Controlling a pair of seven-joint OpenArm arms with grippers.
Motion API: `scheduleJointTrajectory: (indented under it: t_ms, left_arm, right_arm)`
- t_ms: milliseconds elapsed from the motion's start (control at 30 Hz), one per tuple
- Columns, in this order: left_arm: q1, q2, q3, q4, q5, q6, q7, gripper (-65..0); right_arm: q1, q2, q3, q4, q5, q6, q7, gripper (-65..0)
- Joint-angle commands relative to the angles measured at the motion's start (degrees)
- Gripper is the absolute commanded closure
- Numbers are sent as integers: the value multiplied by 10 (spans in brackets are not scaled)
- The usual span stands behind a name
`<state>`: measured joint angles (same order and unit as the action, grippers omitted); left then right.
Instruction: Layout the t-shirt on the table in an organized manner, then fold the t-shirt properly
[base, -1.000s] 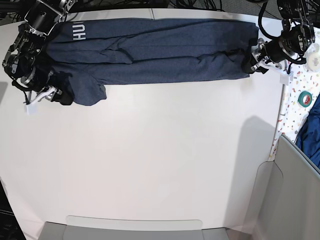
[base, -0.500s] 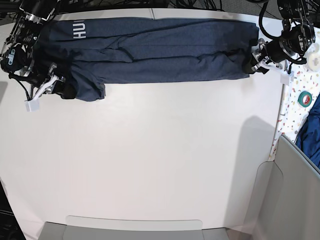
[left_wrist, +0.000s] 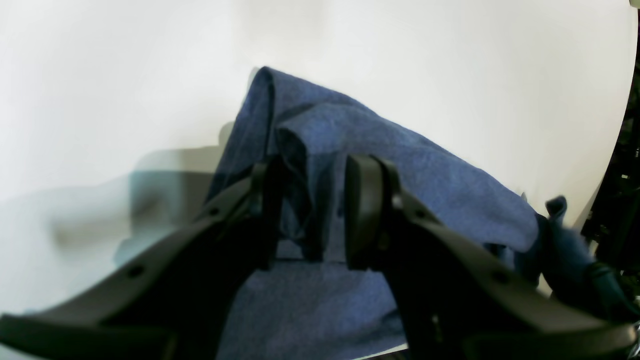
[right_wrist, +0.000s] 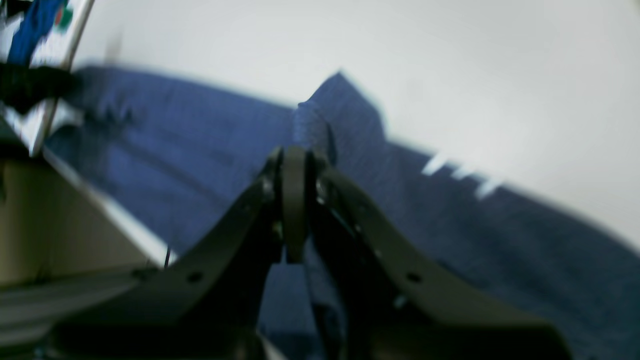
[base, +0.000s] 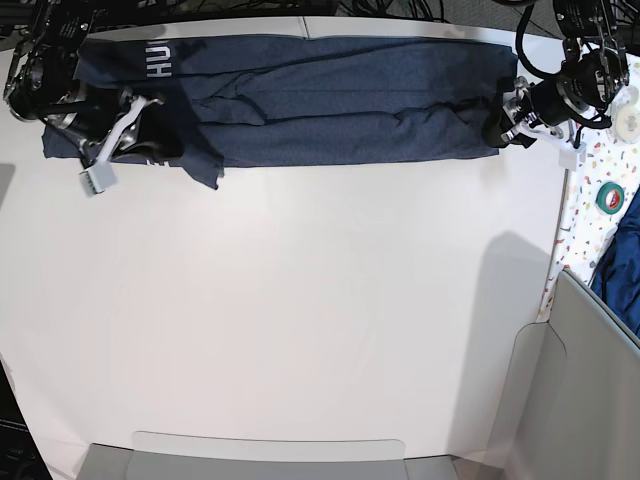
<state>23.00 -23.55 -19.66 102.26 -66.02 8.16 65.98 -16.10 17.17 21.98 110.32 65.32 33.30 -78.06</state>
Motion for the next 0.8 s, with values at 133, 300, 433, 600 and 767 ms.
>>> scheduleJointTrajectory:
  t_ms: [133, 300, 433, 600, 767]
  left_arm:
    - [-2, -2, -5, 7, -9, 0, -2, -209]
    - [-2, -1, -3, 7, -9, 0, -2, -209]
    - [-2, -1, -3, 7, -9, 0, -2, -209]
    - [-2, -1, -3, 7, -9, 0, -2, -209]
    - [-2, -1, -3, 7, -9, 0, -2, -209]
  right_arm:
    - [6, 28, -64, 7, 14, 4, 11, -6]
    - [7, 52, -125, 8, 14, 4, 11, -6]
    - [6, 79, -157, 8, 15, 4, 11, -6]
    - [-6, 107, -167, 8, 19, 4, 11, -6]
    - [-20, 122, -167, 8, 19, 4, 11, -6]
